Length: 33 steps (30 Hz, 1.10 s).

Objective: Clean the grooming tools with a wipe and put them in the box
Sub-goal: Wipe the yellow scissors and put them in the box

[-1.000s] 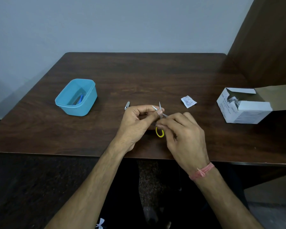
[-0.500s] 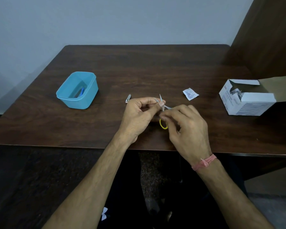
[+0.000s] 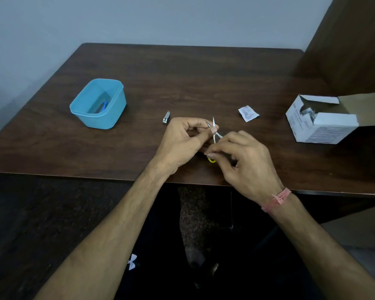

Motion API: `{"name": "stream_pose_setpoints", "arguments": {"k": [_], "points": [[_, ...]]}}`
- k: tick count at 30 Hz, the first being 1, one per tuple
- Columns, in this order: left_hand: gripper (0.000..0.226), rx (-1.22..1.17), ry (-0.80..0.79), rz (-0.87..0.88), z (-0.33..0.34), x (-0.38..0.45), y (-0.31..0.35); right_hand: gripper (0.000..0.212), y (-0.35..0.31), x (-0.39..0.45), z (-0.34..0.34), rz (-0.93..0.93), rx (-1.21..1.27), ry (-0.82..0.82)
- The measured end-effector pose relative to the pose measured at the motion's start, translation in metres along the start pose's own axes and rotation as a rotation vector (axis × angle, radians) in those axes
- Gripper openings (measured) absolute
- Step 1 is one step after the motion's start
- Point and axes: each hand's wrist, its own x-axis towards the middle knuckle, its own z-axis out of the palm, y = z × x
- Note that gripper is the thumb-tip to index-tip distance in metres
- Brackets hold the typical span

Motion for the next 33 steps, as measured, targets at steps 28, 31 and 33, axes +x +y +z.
{"name": "stream_pose_setpoints", "arguments": {"k": [28, 31, 33], "points": [[0.013, 0.044, -0.041, -0.015, -0.001, -0.003, 0.007, 0.012, 0.000, -0.010, -0.008, 0.040, 0.061, -0.073], [0.011, 0.036, -0.043, -0.016, -0.001, -0.004, 0.007, 0.013, 0.000, -0.011, -0.011, 0.044, 0.048, -0.106], [0.012, 0.027, -0.048, -0.030, -0.001, -0.004, 0.007, 0.017, 0.003, -0.011, -0.015, 0.063, 0.062, -0.105]]}}
